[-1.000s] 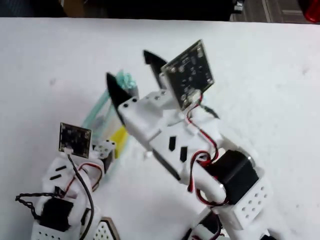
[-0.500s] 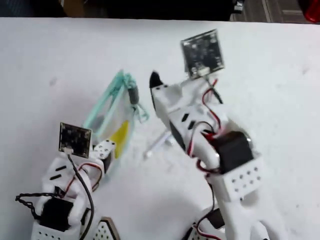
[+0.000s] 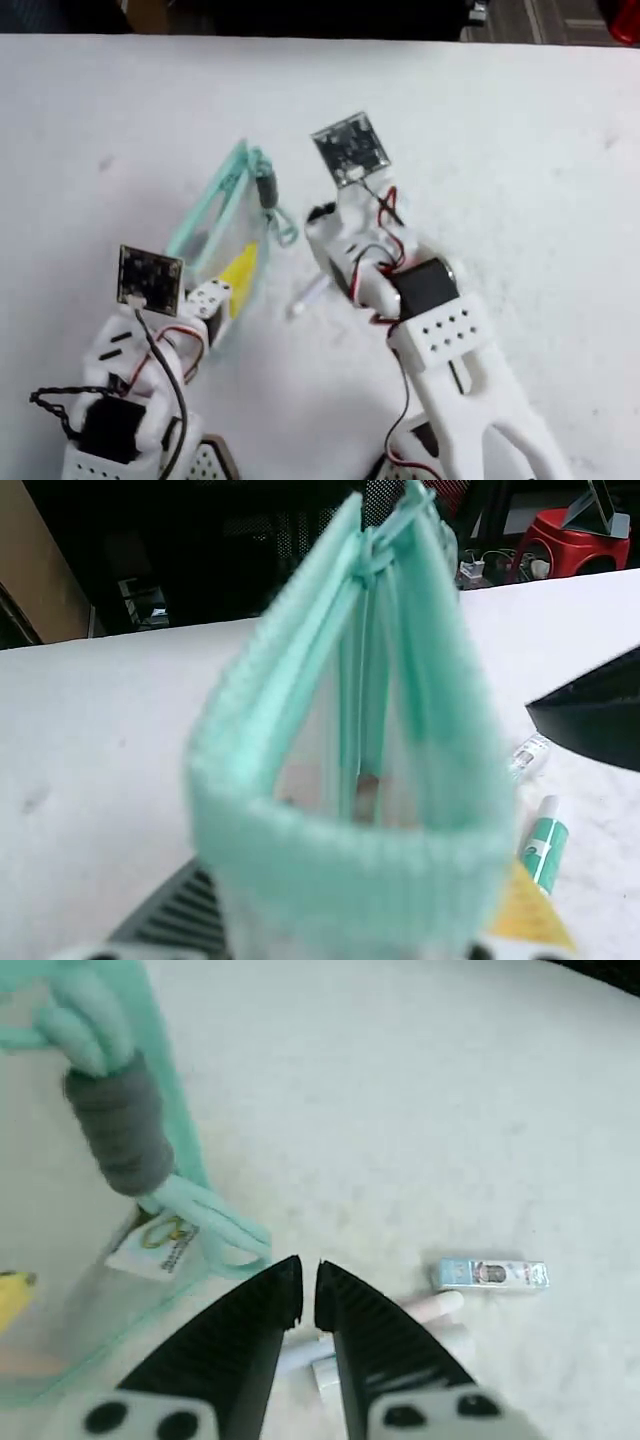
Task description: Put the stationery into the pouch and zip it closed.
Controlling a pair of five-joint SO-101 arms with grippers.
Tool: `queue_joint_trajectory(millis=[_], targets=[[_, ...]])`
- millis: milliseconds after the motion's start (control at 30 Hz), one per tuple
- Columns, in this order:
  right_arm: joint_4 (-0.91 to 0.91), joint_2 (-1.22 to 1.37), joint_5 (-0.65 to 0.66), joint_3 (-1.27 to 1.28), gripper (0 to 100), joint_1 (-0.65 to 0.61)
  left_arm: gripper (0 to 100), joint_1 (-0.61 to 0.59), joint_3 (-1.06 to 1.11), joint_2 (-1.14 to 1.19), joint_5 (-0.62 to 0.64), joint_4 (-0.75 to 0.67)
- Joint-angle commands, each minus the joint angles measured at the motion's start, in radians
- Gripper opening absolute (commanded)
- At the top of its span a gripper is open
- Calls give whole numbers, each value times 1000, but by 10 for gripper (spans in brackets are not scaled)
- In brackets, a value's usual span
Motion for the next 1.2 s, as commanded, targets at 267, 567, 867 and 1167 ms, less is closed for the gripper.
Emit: queue_joint_trajectory(millis=[267,567,867,1167], targets=[[-90,87,-106,89,18,130,241,10,18,7,6,-35],[-114,472,-121,-31,18,107,241,10,44,7,6,-60],[-119,682,-121,-129,18,143,241,7,43,7,6,-60],[-73,682,-120,-132,18,193,241,8,43,7,6,-60]])
